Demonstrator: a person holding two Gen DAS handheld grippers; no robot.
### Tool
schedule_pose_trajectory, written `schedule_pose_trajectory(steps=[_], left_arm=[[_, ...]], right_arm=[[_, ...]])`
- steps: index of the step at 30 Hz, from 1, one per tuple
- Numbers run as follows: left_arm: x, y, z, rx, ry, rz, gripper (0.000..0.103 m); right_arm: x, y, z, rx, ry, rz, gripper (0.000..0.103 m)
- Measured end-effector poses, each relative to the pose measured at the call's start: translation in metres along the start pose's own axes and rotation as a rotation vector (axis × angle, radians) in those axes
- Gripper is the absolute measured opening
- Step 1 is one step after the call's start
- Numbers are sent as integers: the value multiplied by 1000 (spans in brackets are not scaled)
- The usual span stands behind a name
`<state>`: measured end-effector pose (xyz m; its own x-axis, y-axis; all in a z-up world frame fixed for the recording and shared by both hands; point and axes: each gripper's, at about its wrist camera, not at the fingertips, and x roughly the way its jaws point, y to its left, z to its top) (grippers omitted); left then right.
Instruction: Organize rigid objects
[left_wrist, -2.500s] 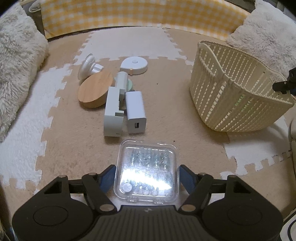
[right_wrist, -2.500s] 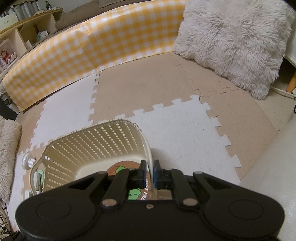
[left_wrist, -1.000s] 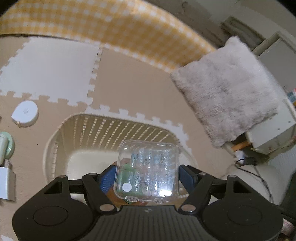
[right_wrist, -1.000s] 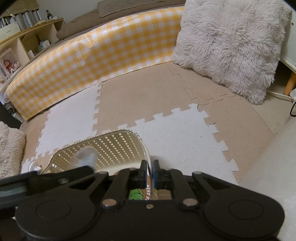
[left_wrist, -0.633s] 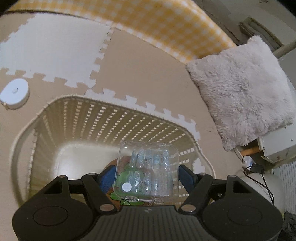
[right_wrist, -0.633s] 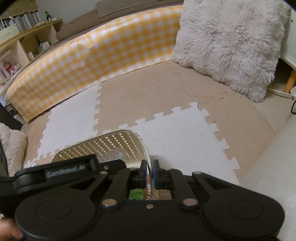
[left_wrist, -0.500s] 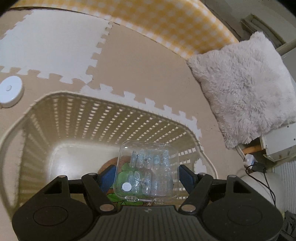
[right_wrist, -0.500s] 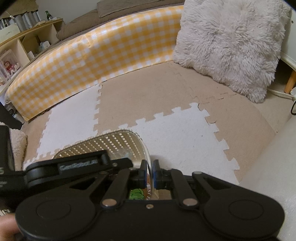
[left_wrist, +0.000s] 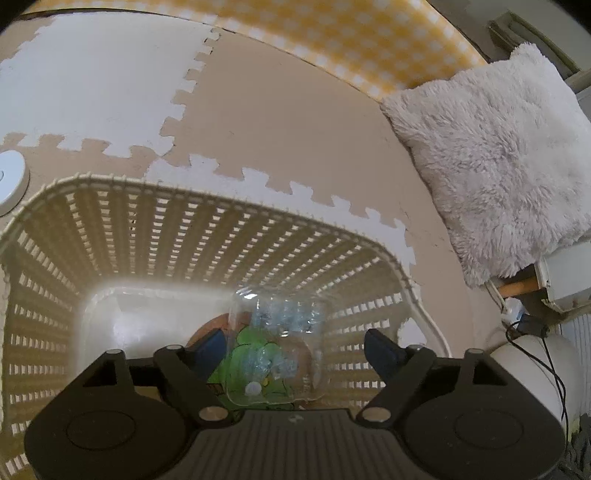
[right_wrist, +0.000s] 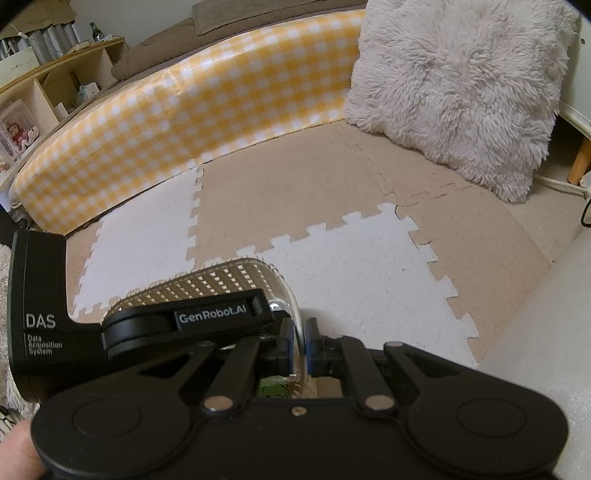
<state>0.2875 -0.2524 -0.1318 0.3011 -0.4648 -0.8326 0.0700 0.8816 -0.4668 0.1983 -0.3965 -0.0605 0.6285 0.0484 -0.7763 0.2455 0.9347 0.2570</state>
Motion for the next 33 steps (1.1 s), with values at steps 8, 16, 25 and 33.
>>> schedule_pose_trajectory(steps=[8, 16, 25, 33], left_arm=[[-4, 1, -1, -7, 13, 11, 90], [-21, 5, 1, -20, 14, 5, 100], [-63, -5, 4, 22, -29, -56, 102], [-121, 7, -13, 77, -126, -85, 103]], right_arm=[[0, -1, 0, 2, 0, 3, 7], [1, -2, 0, 7, -1, 8, 7], [4, -3, 0, 11, 12, 11, 7], [3, -2, -1, 3, 12, 7, 7]])
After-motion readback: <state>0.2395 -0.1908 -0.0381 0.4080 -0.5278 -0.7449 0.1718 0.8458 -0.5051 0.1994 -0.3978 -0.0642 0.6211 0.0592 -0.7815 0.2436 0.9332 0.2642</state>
